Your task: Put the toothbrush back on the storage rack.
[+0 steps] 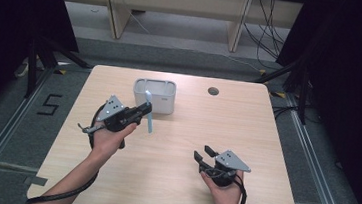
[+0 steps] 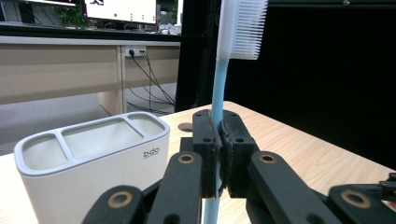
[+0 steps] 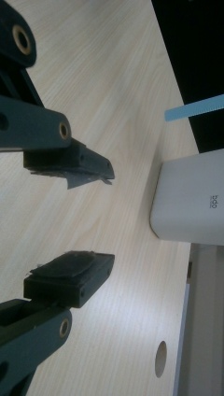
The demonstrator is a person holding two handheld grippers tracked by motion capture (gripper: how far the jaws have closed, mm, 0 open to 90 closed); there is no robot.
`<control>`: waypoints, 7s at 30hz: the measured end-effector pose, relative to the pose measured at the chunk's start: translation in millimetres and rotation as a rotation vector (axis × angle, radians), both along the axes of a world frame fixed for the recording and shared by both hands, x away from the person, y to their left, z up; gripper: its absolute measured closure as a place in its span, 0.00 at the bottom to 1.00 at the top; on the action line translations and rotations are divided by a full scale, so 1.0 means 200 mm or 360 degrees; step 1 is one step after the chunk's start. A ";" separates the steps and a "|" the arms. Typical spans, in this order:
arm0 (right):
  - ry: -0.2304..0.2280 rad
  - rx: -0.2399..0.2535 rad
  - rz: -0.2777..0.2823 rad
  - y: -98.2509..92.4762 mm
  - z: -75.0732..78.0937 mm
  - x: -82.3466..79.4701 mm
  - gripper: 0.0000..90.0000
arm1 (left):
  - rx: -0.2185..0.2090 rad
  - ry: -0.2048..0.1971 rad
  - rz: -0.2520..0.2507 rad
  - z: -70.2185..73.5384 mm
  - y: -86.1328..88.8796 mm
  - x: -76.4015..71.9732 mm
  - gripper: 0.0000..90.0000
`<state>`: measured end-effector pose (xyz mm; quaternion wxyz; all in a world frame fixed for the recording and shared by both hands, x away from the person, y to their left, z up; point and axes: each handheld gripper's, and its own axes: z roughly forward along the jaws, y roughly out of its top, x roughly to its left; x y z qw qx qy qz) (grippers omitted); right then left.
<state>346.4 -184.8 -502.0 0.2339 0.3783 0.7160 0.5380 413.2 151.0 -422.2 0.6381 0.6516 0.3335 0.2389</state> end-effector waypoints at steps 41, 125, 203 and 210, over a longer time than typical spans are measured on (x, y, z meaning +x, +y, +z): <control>0.0026 -0.0048 -0.0030 0.02 -0.07 -0.03 0.57 | -0.0007 -0.0138 0.0173 0.15 0.13 0.11 0.95; -0.0022 -0.0052 -0.0046 0.01 -0.07 -0.02 0.56 | -0.0005 -0.0184 0.0339 0.25 0.16 0.44 0.95; 0.0001 -0.0032 -0.0026 0.02 -0.07 -0.02 0.55 | 0.0077 -0.0065 0.0380 0.05 0.14 0.57 0.95; 0.0002 -0.0035 -0.0024 0.02 -0.07 -0.02 0.55 | 0.0081 -0.0052 0.0382 0.03 0.14 0.57 0.95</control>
